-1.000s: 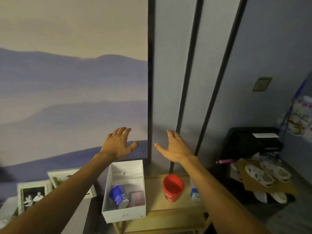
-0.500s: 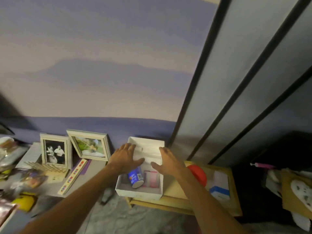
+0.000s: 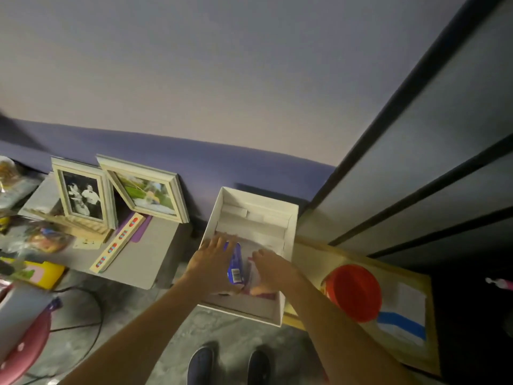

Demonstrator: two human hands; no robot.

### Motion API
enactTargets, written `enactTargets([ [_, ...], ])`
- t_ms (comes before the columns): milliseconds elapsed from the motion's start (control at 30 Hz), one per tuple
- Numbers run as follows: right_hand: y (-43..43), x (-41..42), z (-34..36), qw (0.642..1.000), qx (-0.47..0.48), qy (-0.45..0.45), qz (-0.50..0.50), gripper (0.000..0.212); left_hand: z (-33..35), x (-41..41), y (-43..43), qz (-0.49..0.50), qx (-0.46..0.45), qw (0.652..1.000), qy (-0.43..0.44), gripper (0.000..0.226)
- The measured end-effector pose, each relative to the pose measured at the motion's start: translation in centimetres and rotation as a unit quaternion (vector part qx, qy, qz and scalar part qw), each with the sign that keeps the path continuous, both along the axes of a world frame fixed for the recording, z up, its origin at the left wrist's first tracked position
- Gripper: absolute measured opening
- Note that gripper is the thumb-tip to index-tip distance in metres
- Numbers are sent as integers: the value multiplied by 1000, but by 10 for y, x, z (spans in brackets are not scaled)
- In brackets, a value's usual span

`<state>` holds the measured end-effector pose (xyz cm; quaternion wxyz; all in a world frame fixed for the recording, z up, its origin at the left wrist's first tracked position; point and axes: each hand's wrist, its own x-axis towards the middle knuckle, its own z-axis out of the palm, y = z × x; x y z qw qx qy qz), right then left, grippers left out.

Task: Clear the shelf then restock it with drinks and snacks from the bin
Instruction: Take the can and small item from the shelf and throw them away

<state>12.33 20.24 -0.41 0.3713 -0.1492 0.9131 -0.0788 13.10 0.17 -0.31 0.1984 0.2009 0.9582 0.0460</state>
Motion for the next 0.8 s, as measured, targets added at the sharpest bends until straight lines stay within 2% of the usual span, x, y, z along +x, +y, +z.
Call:
enactTargets([
  [100, -13, -4, -23, 1000, 19, -13, 2, 105, -11, 0, 3, -3, -23, 1000, 1, 125],
  [233, -12, -5, -37, 998, 58, -35, 0, 112, -17, 0, 2, 13, -29, 999, 3, 121],
  [300, -9, -4, -37, 997, 68, -37, 9, 109, -18, 1, 3, 10, -34, 999, 2, 119],
  [467, -7, -6, -33, 997, 63, -36, 35, 80, -18, 1, 5, 3, -41, 999, 4, 111],
  [600, -7, -5, -20, 999, 38, -15, 34, 59, -6, 0, 0, 14, -24, 999, 16, 117],
  [800, 2, -13, 32, 997, -49, 26, -46, 19, 43, -5, -2, 45, 18, 998, 47, 122],
])
